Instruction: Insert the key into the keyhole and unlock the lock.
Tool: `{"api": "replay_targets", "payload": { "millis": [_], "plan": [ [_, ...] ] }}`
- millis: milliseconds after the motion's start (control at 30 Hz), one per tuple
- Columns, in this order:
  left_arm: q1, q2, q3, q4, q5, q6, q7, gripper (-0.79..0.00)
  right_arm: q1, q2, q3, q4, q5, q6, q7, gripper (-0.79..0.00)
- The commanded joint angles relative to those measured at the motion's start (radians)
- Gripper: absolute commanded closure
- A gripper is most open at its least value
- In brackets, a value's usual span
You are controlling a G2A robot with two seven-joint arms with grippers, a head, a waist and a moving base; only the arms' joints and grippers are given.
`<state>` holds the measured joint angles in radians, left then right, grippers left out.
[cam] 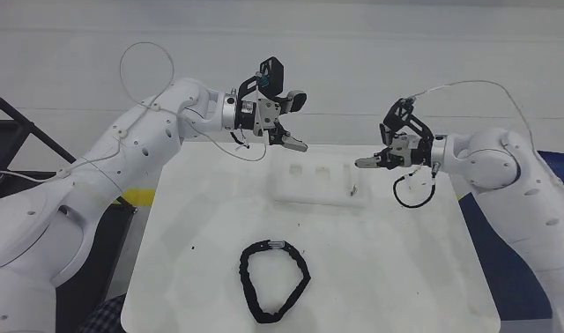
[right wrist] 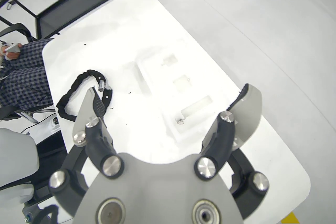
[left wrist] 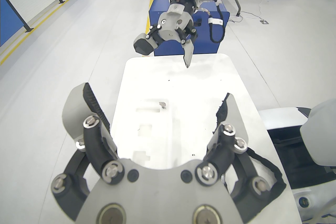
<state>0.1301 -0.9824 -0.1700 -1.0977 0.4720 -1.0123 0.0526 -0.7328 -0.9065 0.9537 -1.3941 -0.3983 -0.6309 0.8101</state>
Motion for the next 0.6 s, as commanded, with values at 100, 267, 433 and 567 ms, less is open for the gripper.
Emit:
{"api": "replay_targets", "payload": {
  "millis": [100, 267, 433, 567],
  "plan": [
    [0.000, 0.000, 0.000, 0.000, 0.000, 0.000, 0.000, -0.785, -0.006, -0.021, -0.078, -0.005, -0.124, 0.194, 0.037, -0.785],
    [0.000, 0.000, 0.000, 0.000, 0.000, 0.000, 0.000, -0.785, -0.004, -0.048, -0.143, 0.026, -0.158, 0.362, 0.073, -0.785],
    [0.000, 0.000, 0.000, 0.000, 0.000, 0.000, 0.000, -0.785, -0.008, -0.078, -0.195, 0.041, -0.152, 0.569, 0.123, -0.785],
    [0.000, 0.000, 0.000, 0.000, 0.000, 0.000, 0.000, -0.785, -0.001, -0.107, -0.224, 0.083, -0.107, 0.711, 0.132, -0.785]
  ]
}}
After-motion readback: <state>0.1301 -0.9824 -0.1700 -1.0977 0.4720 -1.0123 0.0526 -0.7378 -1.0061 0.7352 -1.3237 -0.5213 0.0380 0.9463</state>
